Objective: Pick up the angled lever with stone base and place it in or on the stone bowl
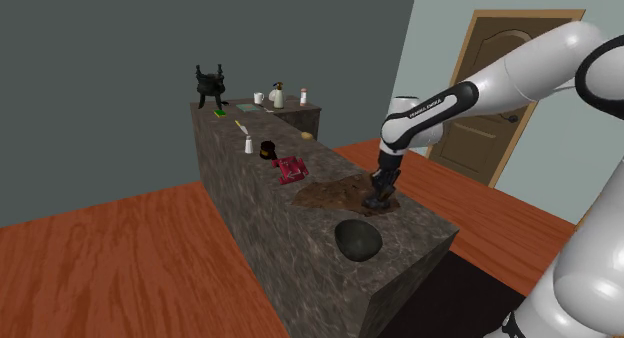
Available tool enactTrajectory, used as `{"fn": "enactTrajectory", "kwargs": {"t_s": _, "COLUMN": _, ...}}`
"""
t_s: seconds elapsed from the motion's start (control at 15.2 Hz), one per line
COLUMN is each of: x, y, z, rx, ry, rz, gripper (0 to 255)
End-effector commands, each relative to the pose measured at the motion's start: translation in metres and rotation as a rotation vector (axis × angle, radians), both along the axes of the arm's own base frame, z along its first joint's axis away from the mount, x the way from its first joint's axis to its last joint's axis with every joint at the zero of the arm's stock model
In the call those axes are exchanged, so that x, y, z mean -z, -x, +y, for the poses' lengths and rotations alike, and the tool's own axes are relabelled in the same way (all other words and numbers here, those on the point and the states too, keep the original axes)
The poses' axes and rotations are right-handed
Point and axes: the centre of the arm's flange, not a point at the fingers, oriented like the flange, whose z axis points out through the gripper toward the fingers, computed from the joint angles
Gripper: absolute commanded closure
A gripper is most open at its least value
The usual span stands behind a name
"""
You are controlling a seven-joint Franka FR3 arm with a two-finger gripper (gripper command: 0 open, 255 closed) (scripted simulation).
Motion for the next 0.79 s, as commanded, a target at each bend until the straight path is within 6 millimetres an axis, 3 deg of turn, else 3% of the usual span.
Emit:
{"fn": "enactTrajectory", "kwargs": {"t_s": 0.0, "x": 0.001, "y": 0.006, "z": 0.024, "rx": 0.002, "ry": 0.0, "rz": 0.0, "gripper": 255}}
{"fn": "enactTrajectory", "kwargs": {"t_s": 0.4, "x": -0.003, "y": 0.015, "z": 0.1, "rx": 0.002, "ry": 0.0, "rz": 0.0, "gripper": 255}}
{"fn": "enactTrajectory", "kwargs": {"t_s": 0.73, "x": 0.024, "y": 0.015, "z": 0.1, "rx": 0.002, "ry": 0.0, "rz": 0.0, "gripper": 255}}
